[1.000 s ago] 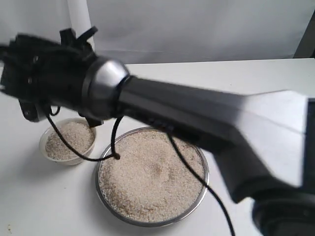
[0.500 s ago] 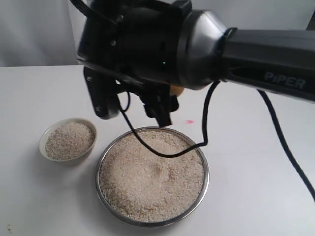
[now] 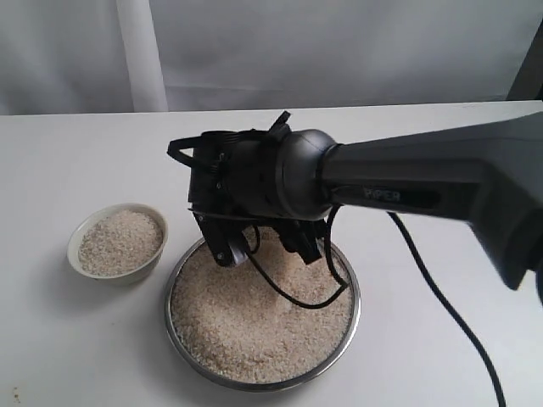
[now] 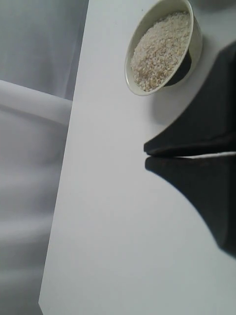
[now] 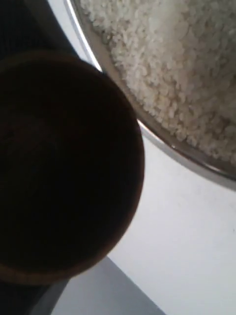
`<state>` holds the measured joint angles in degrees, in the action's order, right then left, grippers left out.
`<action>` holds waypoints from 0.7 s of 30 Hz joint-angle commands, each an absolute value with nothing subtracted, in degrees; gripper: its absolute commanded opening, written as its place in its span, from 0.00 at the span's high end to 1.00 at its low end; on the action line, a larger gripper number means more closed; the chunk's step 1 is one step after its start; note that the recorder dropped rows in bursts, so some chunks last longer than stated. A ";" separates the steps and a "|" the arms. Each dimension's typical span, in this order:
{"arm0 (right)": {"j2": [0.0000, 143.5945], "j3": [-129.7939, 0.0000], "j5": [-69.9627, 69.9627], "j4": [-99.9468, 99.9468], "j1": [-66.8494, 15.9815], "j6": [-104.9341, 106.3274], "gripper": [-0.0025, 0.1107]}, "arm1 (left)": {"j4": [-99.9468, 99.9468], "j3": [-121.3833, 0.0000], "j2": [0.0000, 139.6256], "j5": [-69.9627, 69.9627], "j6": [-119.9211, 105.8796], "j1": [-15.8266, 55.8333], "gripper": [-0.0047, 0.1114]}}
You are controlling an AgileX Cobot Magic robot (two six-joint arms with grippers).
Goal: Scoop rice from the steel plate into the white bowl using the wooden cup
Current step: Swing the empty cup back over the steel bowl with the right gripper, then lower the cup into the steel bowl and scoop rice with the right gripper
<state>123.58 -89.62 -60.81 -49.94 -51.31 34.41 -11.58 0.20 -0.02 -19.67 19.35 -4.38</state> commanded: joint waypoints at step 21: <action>130.59 -89.42 -57.21 -48.26 -51.99 34.75 0.98 | -11.26 0.00 0.00 -19.33 19.45 -4.01 0.96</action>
<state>129.21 -89.74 -58.69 -51.29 -51.32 34.50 -11.58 0.20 -0.02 -19.67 19.35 -4.38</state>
